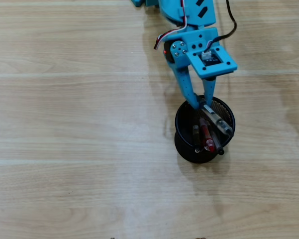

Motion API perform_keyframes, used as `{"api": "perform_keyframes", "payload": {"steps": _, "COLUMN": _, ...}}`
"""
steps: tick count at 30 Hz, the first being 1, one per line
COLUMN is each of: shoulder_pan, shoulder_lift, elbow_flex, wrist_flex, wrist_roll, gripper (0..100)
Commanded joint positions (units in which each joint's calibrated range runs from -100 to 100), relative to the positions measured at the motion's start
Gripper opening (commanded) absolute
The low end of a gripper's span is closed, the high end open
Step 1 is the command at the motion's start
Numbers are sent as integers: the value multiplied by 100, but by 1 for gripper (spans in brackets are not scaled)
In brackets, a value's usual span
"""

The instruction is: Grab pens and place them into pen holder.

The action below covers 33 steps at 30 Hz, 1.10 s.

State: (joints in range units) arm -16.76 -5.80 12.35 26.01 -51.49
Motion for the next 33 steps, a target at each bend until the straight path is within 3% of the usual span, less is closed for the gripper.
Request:
{"api": "perform_keyframes", "payload": {"steps": 1, "shoulder_pan": -139, "shoulder_lift": 284, "elbow_flex": -760, "wrist_flex": -139, "wrist_roll": -11, "gripper": 2}}
{"api": "perform_keyframes", "payload": {"steps": 8, "shoulder_pan": -131, "shoulder_lift": 1112, "elbow_flex": -1004, "wrist_flex": -930, "wrist_roll": -16, "gripper": 6}}
{"api": "perform_keyframes", "payload": {"steps": 26, "shoulder_pan": -155, "shoulder_lift": 681, "elbow_flex": -551, "wrist_flex": -861, "wrist_roll": 52, "gripper": 7}}
{"api": "perform_keyframes", "payload": {"steps": 33, "shoulder_pan": -921, "shoulder_lift": 352, "elbow_flex": -687, "wrist_flex": -852, "wrist_roll": 695, "gripper": 8}}
